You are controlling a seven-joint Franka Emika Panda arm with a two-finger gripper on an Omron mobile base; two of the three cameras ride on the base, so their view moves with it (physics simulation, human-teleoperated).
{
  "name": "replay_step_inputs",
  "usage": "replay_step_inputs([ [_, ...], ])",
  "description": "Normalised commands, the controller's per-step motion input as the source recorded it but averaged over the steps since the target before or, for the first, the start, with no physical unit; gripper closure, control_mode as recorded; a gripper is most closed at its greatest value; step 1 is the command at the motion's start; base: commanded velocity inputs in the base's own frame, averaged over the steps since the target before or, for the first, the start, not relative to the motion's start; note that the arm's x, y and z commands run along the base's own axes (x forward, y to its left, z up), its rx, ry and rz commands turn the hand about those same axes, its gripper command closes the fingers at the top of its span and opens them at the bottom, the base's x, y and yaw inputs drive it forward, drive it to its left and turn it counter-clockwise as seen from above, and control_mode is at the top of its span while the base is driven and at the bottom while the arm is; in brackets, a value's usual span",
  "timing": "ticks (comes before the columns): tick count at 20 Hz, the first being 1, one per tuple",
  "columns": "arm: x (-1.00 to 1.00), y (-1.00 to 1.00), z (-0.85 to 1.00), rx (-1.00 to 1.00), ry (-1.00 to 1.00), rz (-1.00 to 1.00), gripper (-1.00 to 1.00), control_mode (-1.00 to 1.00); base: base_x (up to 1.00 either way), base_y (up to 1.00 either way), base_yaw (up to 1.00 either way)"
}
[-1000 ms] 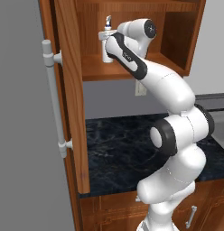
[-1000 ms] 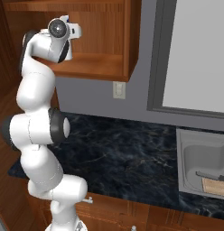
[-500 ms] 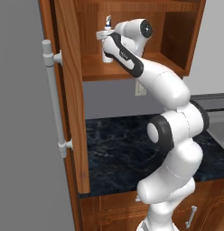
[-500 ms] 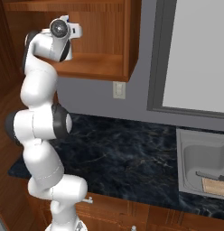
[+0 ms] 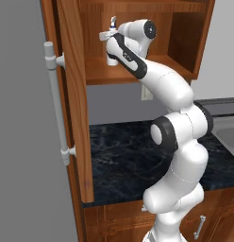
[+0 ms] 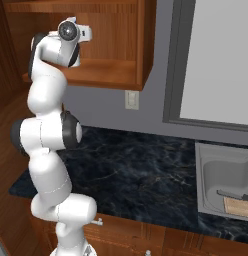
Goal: Move the cutting board and knife to the sink. Then move spray from the cabinet to the counter.
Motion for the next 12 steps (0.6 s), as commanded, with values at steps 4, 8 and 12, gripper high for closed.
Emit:
replay_step_inputs([
  [4, 0.17, 0.01, 0.0, 0.0, 0.0, 0.0, -1.0, -1.0, 0.0, 0.0, 0.0],
  [8, 0.16, 0.02, 0.0, 0.0, 0.0, 0.0, -1.0, -1.0, 0.0, 0.0, 0.0],
  [12, 0.15, 0.04, 0.0, 0.0, 0.0, 0.0, -1.0, -1.0, 0.0, 0.0, 0.0],
])
